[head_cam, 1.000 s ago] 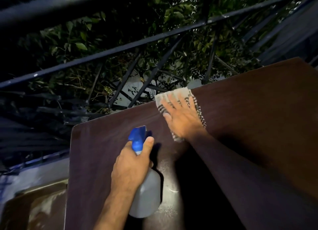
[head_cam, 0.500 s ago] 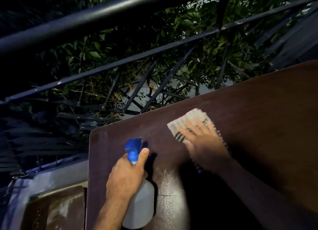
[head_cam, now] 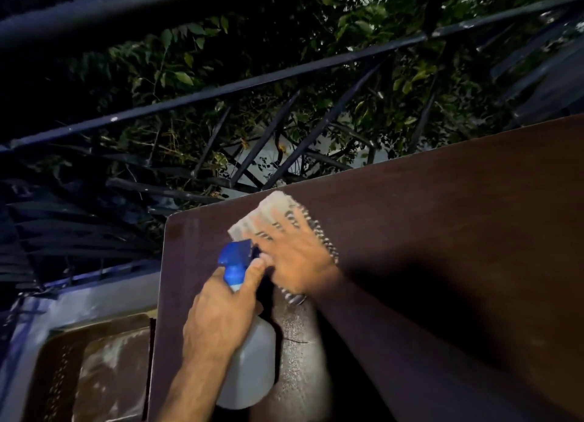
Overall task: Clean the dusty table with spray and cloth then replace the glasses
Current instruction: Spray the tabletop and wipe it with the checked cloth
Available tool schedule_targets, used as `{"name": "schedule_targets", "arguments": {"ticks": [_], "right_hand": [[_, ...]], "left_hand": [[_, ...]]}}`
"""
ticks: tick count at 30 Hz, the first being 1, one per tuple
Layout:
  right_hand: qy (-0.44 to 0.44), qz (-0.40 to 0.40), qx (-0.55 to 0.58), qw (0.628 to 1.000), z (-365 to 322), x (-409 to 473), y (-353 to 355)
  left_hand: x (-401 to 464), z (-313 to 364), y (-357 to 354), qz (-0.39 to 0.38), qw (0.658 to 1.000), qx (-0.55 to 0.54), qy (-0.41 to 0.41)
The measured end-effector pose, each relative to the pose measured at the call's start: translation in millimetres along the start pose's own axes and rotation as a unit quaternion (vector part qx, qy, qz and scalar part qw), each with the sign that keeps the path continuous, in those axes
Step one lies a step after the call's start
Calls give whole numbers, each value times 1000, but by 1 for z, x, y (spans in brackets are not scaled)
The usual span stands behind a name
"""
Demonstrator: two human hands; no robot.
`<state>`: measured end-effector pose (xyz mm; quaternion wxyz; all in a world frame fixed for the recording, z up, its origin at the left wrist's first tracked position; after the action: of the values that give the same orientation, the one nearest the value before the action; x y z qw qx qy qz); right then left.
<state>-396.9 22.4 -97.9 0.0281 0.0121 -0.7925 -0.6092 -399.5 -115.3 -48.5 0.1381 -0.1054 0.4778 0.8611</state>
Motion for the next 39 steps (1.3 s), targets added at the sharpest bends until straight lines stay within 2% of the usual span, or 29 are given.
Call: {"name": "schedule_targets", "arguments": {"ticks": [3, 6, 8, 10, 12, 14, 20, 23, 25, 29, 31, 34, 39], "right_hand": [[58, -1, 22, 998, -26, -13, -8], [69, -7, 37, 997, -10, -26, -8], [29, -1, 1, 1000, 22, -26, 0], [-53, -13, -31, 998, 69, -22, 7], [-129, -11, -26, 991, 107, -22, 16], [-160, 4, -21, 987, 120, -24, 20], [-163, 11, -11, 987, 111, -33, 22], [-136, -5, -19, 990, 100, -41, 18], [-74, -11, -36, 997, 75, -51, 8], [107, -57, -43, 992, -6, -69, -21], [143, -60, -13, 988, -34, -64, -24], [117, -34, -10, 992, -42, -27, -21], [-4, -28, -20, 999, -37, 66, -28]], "left_hand": [[-3, -2, 2, 11, 1000, -6, 18], [-3, -3, 2, 14, 999, -2, 29], [-2, -6, 3, 19, 999, -8, 36], [-1, -9, 3, 23, 999, -14, 44], [-2, -11, 4, 28, 998, -21, 53], [-3, -12, 4, 31, 998, -20, 57], [-4, -17, 3, 12, 997, -9, 78], [-7, -32, 8, 6, 995, -36, 88], [-8, -42, 18, 26, 995, -46, 89], [-9, -54, 41, 60, 994, -62, 72], [-8, -58, 50, 68, 993, -70, 67], [-3, -66, 51, 62, 992, -84, 67], [-4, -70, 49, 60, 992, -84, 66]]}}
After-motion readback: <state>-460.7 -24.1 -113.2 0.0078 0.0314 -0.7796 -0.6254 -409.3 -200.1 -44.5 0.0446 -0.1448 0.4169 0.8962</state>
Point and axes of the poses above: each hand's wrist, its own x-axis towards the middle knuckle, its own y-axis out of the back of the hand, z = x × y, the point moved 9 cm from there along x, towards the middle knuckle, and after that the axes turned 5 degrees about y, right-handed, at the moved point
